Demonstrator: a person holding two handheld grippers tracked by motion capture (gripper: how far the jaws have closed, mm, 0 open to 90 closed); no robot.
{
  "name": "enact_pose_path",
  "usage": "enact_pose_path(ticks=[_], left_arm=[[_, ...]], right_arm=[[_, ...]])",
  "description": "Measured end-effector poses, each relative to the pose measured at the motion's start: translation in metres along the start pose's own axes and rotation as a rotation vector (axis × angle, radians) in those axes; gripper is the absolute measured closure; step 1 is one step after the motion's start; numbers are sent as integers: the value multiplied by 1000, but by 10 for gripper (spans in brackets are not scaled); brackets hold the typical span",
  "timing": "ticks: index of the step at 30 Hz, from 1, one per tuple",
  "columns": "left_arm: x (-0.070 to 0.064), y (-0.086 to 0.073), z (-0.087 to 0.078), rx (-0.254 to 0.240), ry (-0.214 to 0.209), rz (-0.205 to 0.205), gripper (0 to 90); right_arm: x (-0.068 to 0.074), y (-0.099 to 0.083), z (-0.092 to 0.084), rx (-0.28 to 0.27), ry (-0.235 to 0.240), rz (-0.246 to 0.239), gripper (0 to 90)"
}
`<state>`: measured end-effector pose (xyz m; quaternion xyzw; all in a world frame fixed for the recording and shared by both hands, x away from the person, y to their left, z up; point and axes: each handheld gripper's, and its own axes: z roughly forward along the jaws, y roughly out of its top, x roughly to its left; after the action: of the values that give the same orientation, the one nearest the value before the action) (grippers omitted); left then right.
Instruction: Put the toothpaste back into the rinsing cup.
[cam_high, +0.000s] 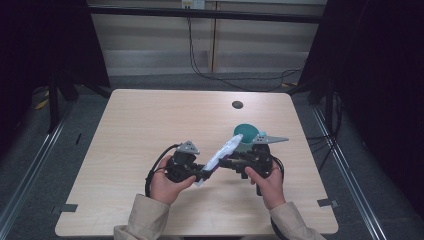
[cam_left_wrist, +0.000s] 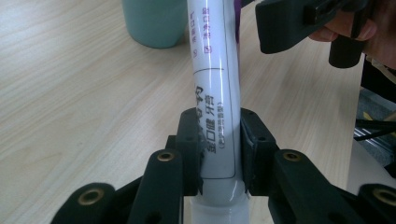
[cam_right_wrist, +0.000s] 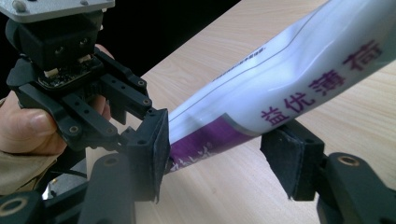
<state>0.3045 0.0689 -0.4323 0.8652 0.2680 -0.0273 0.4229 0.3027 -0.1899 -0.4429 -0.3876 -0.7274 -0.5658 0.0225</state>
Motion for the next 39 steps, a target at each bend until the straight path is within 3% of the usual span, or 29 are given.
enact_pose_path(ticks=[7, 21, 25, 28, 31, 34, 36, 39], left_arm=[[-5, -4, 8, 6, -17, -15, 722], [-10, -5, 12, -3, -13, -10, 710], [-15, -7, 21, 18, -56, -10, 684], [-18, -8, 26, 32, -53, -15, 656], [-15, -11, 25, 12, -68, -29, 654], [-16, -9, 24, 12, -60, -5, 628], [-15, -9, 24, 19, -73, 6, 550], [-14, -10, 22, 31, -58, 23, 443]], right_arm=[[-2, -4, 3, -5, -21, 28, 477], [-6, -4, 1, -64, 26, 104, 567], [-6, -3, 1, -79, 96, 142, 717], [3, 1, 4, -38, 67, 82, 737], [4, 3, 5, -25, 68, 70, 754], [5, 4, 4, -31, 71, 49, 760], [7, 6, 3, -37, 63, 28, 764], [6, 9, -1, -40, 58, 25, 765]])
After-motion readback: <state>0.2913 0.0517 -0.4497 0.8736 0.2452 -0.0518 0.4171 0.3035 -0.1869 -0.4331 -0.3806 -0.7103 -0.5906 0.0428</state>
